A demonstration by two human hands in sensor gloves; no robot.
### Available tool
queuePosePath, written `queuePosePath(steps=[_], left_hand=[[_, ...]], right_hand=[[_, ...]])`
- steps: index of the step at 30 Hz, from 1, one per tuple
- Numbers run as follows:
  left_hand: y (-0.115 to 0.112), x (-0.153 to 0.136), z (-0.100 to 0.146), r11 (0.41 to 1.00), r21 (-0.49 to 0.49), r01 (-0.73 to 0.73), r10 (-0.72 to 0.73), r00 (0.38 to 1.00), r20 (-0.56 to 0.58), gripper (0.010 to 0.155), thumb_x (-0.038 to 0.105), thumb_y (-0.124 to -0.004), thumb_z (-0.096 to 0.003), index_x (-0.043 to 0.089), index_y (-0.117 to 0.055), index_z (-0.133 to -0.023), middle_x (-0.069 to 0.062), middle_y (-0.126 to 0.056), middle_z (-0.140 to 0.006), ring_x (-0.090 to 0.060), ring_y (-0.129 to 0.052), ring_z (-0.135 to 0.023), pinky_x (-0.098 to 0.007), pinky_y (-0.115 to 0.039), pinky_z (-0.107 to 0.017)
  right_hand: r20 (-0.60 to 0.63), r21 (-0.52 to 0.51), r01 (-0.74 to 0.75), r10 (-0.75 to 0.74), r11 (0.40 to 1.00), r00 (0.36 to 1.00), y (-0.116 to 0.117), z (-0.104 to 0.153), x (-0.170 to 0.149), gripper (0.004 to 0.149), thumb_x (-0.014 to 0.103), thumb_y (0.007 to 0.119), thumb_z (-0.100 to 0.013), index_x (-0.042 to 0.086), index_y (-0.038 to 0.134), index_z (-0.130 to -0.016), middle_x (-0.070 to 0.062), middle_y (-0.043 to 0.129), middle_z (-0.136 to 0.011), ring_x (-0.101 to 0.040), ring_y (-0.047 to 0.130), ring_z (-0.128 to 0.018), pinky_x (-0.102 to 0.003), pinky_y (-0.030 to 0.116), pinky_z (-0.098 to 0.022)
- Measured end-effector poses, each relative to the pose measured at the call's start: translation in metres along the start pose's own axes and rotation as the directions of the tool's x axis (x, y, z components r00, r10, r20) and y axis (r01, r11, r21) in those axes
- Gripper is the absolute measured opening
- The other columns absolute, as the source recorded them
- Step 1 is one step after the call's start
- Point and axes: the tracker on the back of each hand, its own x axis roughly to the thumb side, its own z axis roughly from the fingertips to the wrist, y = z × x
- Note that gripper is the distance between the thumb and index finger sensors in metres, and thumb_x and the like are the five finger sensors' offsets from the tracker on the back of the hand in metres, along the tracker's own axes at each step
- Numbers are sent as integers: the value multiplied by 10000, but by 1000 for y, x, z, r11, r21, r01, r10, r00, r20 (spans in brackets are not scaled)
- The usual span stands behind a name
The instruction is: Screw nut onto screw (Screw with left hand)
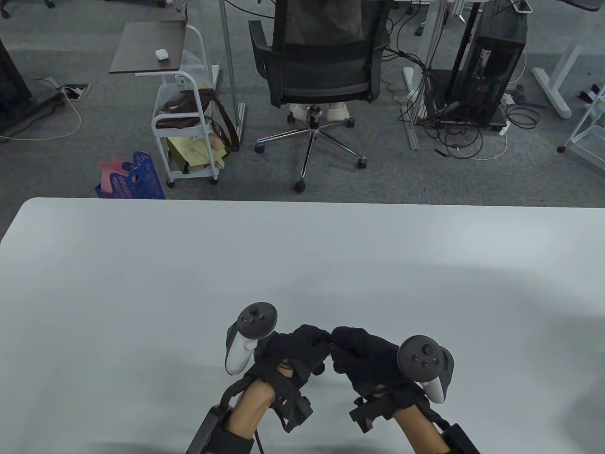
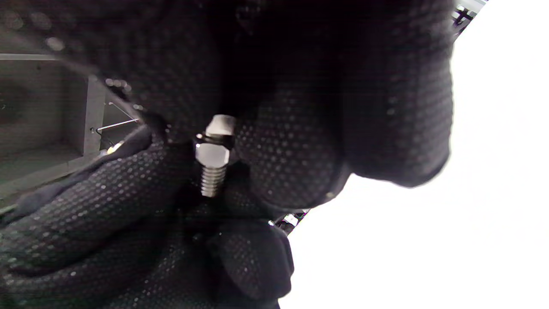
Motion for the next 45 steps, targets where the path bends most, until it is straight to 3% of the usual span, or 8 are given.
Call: queuePosePath(steps=[4,8,17,26,31,35,40,45], left_hand=[[0,-4,1,997,24,-68,67,998,9,678,413,-722,-458,43,-575,-1008,-277,-725,-879,-456,-860,-607,-571,-693,-454],[-3,-5,-1,1000,21,-5,6,1000,-28,548,366,-744,-452,19,-769,-875,-285,-832,-782,-475,-903,-533,-590,-714,-408],[-2,-2,-1,1000,-28,2,-2,1000,-17,572,288,-728,-461,47,-616,-967,-245,-770,-832,-417,-900,-540,-557,-723,-417],[3,16,7,943,225,247,-260,965,30,494,308,-768,-439,28,-816,-844,-264,-910,-700,-454,-965,-436,-594,-752,-352],[25,21,16,684,331,649,-621,757,-202,492,294,-779,-433,28,-822,-845,-268,-909,-715,-457,-966,-458,-595,-753,-367],[44,5,15,461,211,862,-747,505,-433,490,282,-780,-434,46,-825,-861,-258,-902,-741,-447,-962,-487,-583,-752,-394],[63,-20,13,346,21,938,-733,284,-618,483,245,-779,-435,73,-811,-885,-246,-875,-779,-431,-948,-535,-571,-748,-432],[72,-40,11,338,-67,939,-699,203,-686,474,221,-782,-432,87,-809,-886,-233,-866,-784,-406,-947,-546,-554,-757,-446]], right_hand=[[-7,-24,7,-7,1000,1000,-3,0,-1,448,315,944,-340,184,854,-759,-66,1011,-663,-216,1150,-365,-367,1024,-273],[-9,-25,-2,1,1000,1000,-3,0,-1,447,315,942,-342,184,853,-760,-65,1010,-665,-216,1151,-365,-366,1024,-274],[-35,-56,47,-49,997,998,-5,0,-5,449,325,944,-341,185,854,-758,-63,1014,-660,-211,1154,-360,-362,1027,-270],[-26,-73,-9,7,997,1000,-9,0,-6,481,351,939,-341,172,851,-779,-67,1014,-667,-224,1148,-371,-381,1017,-278],[-12,-76,-19,18,997,1000,-10,0,-4,510,367,932,-342,168,840,-803,-90,993,-703,-254,1138,-401,-406,1004,-303],[0,-61,-65,66,996,998,-9,-1,-5,522,372,928,-344,168,833,-815,-95,986,-719,-262,1132,-415,-413,999,-312],[3,-45,-74,74,996,997,-6,-1,-4,520,374,925,-345,167,837,-814,-97,986,-722,-266,1132,-416,-416,997,-314],[6,-40,-76,76,996,997,-7,-1,-4,520,376,923,-346,169,837,-814,-97,985,-726,-266,1133,-419,-416,997,-315]])
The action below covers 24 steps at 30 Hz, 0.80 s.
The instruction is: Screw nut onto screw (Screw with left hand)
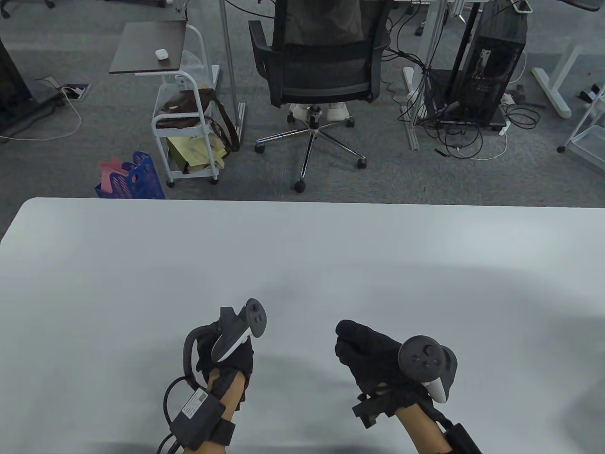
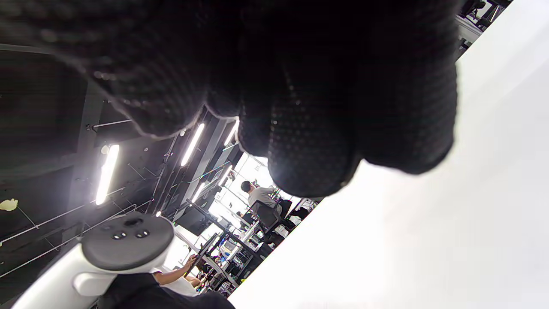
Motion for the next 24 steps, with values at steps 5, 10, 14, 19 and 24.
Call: queuePosePath(steps=[5,10,14,19,24], left_hand=[[-13,0,-8,995,-63,78,-81,996,-40,464,209,-793,-425,122,-839,-878,-201,-885,-774,-365,-974,-538,-528,-798,-461],[-13,-1,-8,996,-42,76,-78,995,-57,478,236,-783,-426,111,-810,-887,-186,-880,-771,-347,-975,-533,-524,-806,-460],[-13,0,-4,996,-60,70,-73,995,-61,571,282,-780,-429,101,-714,-967,-210,-815,-858,-397,-936,-630,-558,-756,-515],[14,12,19,983,137,-122,111,990,84,703,422,-727,-421,124,-605,-1046,-244,-644,-1062,-529,-734,-927,-657,-582,-668],[28,38,41,933,124,-337,279,898,341,750,471,-710,-418,169,-529,-1081,-216,-498,-1155,-546,-542,-1044,-695,-422,-723]], right_hand=[[-2,11,7,-7,1000,1000,0,-1,-1,520,373,923,-346,169,837,-816,-97,983,-731,-268,1131,-424,-416,996,-320],[2,23,-11,11,1000,1000,0,-1,-1,524,378,923,-346,169,836,-819,-100,978,-740,-274,1127,-440,-425,991,-330],[27,20,-62,62,998,998,-1,-1,1,549,376,923,-347,168,814,-844,-111,946,-784,-305,1102,-513,-461,967,-389],[104,-4,-253,252,967,962,-4,0,5,586,422,882,-369,182,779,-894,-134,840,-916,-385,997,-693,-555,850,-534],[194,-48,-530,529,847,826,-3,2,9,630,471,863,-370,226,743,-938,-118,741,-1031,-437,881,-841,-604,731,-636]])
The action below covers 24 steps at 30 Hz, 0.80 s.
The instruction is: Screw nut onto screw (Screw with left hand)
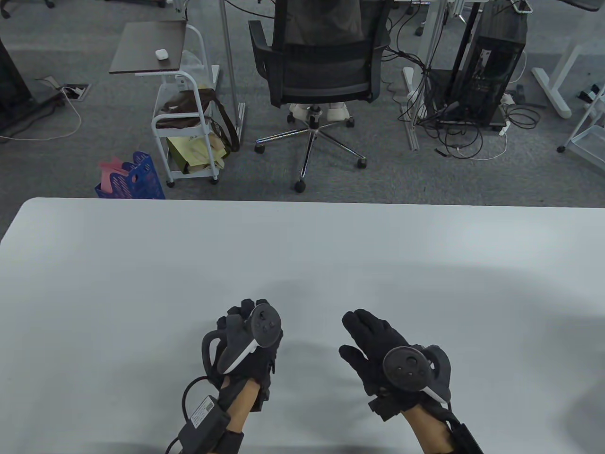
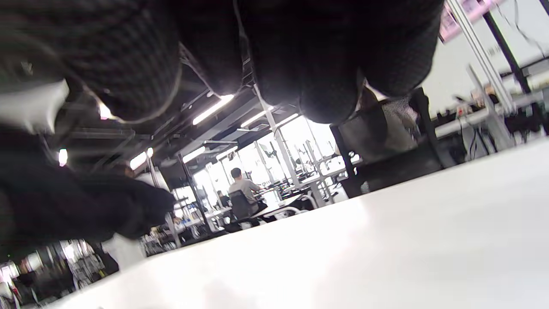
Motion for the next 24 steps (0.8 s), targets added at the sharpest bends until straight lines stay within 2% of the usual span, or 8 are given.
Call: queuePosePath(steps=[2,5,12,17,24], left_hand=[[-2,13,4,999,-29,-27,27,999,30,771,480,-710,-416,175,-496,-1092,-210,-444,-1174,-557,-473,-1066,-706,-379,-729],[-8,26,9,995,-88,44,-42,999,35,804,504,-703,-416,212,-420,-1110,-181,-339,-1202,-584,-357,-1082,-728,-314,-729],[-25,44,13,984,-147,102,-90,992,88,834,522,-700,-411,231,-362,-1115,-153,-249,-1207,-563,-271,-1095,-732,-242,-726],[-31,50,14,974,-176,141,-124,987,106,837,531,-697,-409,244,-356,-1117,-132,-231,-1210,-545,-254,-1102,-730,-221,-726],[-30,48,14,975,-185,124,-108,990,95,833,534,-696,-408,251,-362,-1117,-116,-228,-1212,-536,-247,-1105,-730,-209,-726]], right_hand=[[13,24,-88,88,996,996,0,0,-2,656,479,859,-371,227,713,-958,-113,718,-1051,-448,840,-879,-614,686,-665],[21,37,-183,182,982,983,0,0,-6,688,491,857,-369,241,673,-983,-95,660,-1094,-467,746,-949,-637,592,-709],[-10,47,-349,349,936,937,-7,0,-21,719,529,846,-367,289,627,-1008,-56,546,-1160,-491,616,-1028,-670,460,-741],[-34,62,-379,381,923,924,-8,1,-28,731,544,840,-369,294,611,-1017,-53,503,-1175,-499,580,-1042,-678,420,-743],[-39,71,-392,395,917,918,-8,0,-28,742,553,836,-367,292,603,-1021,-54,496,-1176,-501,578,-1042,-682,407,-741]])
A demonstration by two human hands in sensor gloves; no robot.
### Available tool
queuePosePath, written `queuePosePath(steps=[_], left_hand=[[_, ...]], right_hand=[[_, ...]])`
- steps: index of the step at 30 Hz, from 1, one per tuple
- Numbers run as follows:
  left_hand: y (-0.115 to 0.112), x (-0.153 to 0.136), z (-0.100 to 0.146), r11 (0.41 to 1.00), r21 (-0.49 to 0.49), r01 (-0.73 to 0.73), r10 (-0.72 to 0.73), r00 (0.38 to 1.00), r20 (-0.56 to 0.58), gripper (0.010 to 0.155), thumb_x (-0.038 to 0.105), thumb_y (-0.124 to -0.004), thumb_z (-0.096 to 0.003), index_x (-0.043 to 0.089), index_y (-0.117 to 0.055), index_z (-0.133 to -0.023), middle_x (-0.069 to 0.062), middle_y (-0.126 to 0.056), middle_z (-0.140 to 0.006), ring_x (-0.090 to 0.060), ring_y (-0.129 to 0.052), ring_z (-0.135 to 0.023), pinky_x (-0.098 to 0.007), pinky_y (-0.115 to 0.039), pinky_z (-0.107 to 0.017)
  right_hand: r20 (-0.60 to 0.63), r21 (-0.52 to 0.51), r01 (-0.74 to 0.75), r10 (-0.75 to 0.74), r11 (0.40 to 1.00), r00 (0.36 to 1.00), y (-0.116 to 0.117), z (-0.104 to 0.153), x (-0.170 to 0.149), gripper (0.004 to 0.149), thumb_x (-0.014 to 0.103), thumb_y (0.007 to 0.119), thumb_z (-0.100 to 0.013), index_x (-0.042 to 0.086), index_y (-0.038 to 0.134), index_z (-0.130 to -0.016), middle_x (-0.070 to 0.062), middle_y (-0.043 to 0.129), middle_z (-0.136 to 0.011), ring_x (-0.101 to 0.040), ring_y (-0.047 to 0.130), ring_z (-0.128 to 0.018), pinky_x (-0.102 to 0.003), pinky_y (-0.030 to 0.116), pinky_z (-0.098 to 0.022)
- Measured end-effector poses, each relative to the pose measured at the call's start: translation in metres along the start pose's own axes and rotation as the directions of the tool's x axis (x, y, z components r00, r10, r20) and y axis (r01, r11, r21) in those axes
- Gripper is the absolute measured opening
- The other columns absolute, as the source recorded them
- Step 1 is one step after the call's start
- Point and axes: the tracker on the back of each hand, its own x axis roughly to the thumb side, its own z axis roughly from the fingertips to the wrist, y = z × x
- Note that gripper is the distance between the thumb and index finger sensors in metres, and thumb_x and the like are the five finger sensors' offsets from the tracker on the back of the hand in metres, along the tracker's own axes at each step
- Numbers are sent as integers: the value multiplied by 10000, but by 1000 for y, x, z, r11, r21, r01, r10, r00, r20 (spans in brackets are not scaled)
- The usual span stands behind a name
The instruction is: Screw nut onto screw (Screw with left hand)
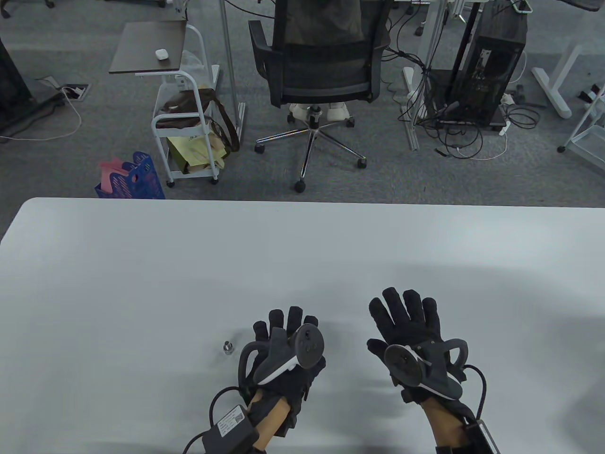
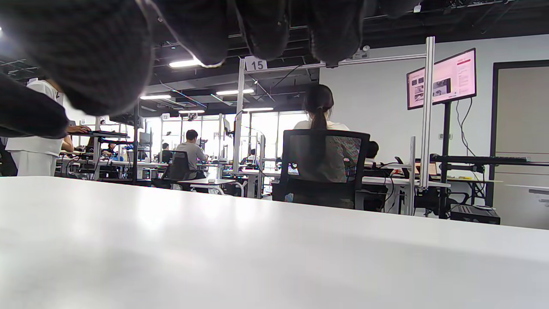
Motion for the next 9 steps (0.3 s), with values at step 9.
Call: queuePosePath(steps=[9], left_hand=[[1,-3,0,1000,-15,-18,17,1000,-12,823,530,-696,-408,243,-388,-1116,-127,-251,-1213,-537,-255,-1105,-730,-209,-726]], right_hand=[[6,17,11,-11,1000,1000,1,0,2,740,554,834,-366,291,606,-1019,-60,506,-1173,-502,590,-1037,-681,413,-740]])
